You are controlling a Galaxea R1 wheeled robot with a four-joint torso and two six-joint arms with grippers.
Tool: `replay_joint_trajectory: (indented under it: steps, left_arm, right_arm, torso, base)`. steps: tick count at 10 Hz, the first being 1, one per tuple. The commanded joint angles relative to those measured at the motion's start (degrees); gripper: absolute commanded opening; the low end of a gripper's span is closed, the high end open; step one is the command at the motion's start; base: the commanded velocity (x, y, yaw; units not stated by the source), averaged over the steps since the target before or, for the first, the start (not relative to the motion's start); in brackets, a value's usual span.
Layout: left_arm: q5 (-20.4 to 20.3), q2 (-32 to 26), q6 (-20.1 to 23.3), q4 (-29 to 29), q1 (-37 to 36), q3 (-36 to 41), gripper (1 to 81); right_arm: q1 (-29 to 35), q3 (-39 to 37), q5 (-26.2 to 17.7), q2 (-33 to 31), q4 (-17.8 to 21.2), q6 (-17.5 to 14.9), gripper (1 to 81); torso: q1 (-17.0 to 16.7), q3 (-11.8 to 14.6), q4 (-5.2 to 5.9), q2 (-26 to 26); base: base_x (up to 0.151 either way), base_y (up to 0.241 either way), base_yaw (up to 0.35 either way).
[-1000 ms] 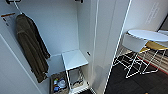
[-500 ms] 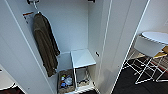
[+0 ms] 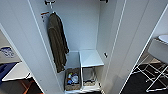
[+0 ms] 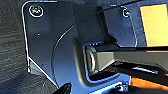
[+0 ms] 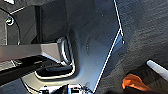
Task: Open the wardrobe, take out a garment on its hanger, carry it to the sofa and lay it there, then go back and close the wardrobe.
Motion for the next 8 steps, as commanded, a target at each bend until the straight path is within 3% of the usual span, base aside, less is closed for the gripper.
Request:
replay_joint_trajectory:
  steps: [1, 8]
  left_arm:
    - [1.91, -0.42, 0.26, 0.71, -1.4, 0.18, 81.1]
    - [1.82, -0.42, 0.26, 0.1, -1.13, 0.18, 81.1]
  right_arm:
    - [0.79, -0.11, -3.43, -0.2, -0.11, -0.13, 81.1]
    - [0.79, -0.03, -3.43, -0.2, -0.11, -0.13, 81.1]
  torso:
    - [0.0, 0.0, 0.0, 0.0]
    - [0.0, 0.0, 0.0, 0.0]
  base:
    - [0.0, 0.0, 0.192]
    - [0.0, 0.0, 0.033]
